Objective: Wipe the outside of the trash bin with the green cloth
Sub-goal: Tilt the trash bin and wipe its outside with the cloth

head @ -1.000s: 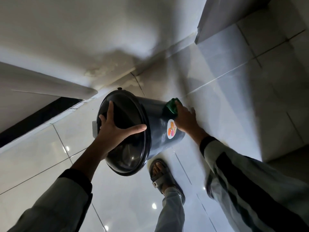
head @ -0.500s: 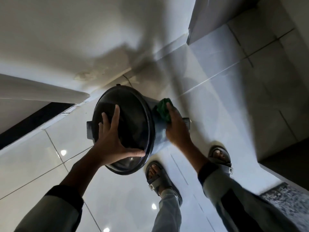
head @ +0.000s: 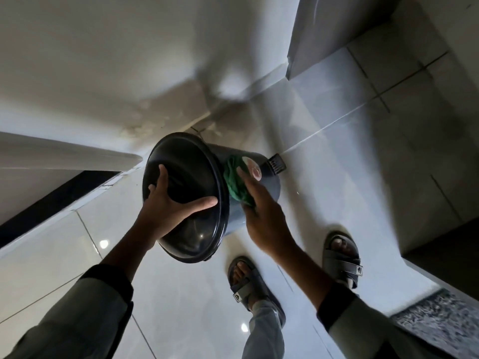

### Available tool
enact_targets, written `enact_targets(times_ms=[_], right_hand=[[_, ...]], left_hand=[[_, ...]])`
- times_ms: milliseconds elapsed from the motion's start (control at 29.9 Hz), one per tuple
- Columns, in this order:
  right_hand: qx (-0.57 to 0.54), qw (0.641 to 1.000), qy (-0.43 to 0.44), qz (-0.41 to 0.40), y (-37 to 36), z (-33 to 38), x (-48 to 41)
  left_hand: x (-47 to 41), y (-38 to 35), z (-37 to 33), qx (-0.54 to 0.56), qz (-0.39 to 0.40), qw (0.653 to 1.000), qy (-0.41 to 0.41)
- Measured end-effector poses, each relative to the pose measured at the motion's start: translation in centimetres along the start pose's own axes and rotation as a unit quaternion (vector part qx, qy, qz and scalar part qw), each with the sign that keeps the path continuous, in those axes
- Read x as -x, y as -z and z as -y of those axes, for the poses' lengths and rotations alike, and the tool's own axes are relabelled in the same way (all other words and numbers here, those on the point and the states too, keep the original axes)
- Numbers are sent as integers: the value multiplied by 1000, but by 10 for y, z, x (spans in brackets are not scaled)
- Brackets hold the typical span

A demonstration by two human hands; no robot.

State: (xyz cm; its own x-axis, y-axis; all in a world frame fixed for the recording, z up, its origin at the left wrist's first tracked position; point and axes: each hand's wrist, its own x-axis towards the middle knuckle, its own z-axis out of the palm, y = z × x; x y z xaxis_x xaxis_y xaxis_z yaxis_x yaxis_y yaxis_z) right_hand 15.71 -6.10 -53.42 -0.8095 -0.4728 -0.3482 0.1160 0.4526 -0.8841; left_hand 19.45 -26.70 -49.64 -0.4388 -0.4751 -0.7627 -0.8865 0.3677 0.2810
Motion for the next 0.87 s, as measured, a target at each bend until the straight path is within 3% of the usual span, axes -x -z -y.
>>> enact_targets(times_ms=[134, 267, 368, 435, 568, 635, 735, 869], right_hand=[[76, 997, -18, -9, -17, -38, 1], [81, 980, -183, -17, 0, -100, -53], [77, 958, -274, -17, 16, -110, -76], [113, 959, -259, -13, 15, -88, -76], [81, 995, -56, -34, 12, -23, -45], [27, 999, 6, -35, 11, -7, -27], [48, 998, 5, -25, 10, -21, -18], [92, 991, -99, -21, 7, -73, -51]], left_hand=[[3, 1, 11, 55, -9, 998, -4], [3, 2, 15, 14, 61, 997, -48], [-1, 2, 7, -1, 37, 999, -33], [0, 1, -2, -8, 2, 1000, -20], [2, -5, -20, -4, -48, 999, -16], [2, -5, -23, -11, -31, 999, -34], [1, -2, -24, -45, 28, 997, -59], [-7, 6, -22, -52, 29, 997, -57]])
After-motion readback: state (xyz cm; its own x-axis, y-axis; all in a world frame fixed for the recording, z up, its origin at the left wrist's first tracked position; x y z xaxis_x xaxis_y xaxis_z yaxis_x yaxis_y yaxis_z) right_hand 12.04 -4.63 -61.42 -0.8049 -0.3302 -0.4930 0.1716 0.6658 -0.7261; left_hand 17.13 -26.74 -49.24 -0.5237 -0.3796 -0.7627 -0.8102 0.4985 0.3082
